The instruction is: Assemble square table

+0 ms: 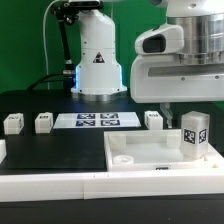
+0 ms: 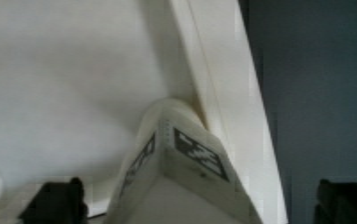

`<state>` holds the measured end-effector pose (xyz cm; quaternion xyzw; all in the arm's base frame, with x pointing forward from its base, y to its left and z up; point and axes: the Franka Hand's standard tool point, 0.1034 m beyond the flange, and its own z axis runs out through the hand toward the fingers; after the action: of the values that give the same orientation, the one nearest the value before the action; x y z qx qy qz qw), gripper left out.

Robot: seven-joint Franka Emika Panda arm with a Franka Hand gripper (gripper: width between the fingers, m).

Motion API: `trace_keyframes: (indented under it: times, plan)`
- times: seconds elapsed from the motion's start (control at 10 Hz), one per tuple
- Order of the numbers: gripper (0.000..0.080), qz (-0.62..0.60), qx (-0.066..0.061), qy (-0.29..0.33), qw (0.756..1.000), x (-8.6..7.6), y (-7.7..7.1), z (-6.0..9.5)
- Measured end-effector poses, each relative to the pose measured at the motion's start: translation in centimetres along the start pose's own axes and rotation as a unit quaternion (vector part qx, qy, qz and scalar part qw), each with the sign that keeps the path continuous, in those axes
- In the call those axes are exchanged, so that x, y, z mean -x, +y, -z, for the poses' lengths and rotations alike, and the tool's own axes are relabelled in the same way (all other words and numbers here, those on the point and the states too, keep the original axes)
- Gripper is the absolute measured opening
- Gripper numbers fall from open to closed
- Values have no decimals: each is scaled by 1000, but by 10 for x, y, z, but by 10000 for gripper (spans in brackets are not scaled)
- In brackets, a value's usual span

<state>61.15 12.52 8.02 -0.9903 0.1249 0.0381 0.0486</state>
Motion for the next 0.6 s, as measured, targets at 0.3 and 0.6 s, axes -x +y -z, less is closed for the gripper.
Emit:
trace_keyframes:
  times: [0.3,0.6]
  plan:
    - [649,139,-5,30,990,-7,-3,0]
    - [649,240,2,28,970,-9,3,1]
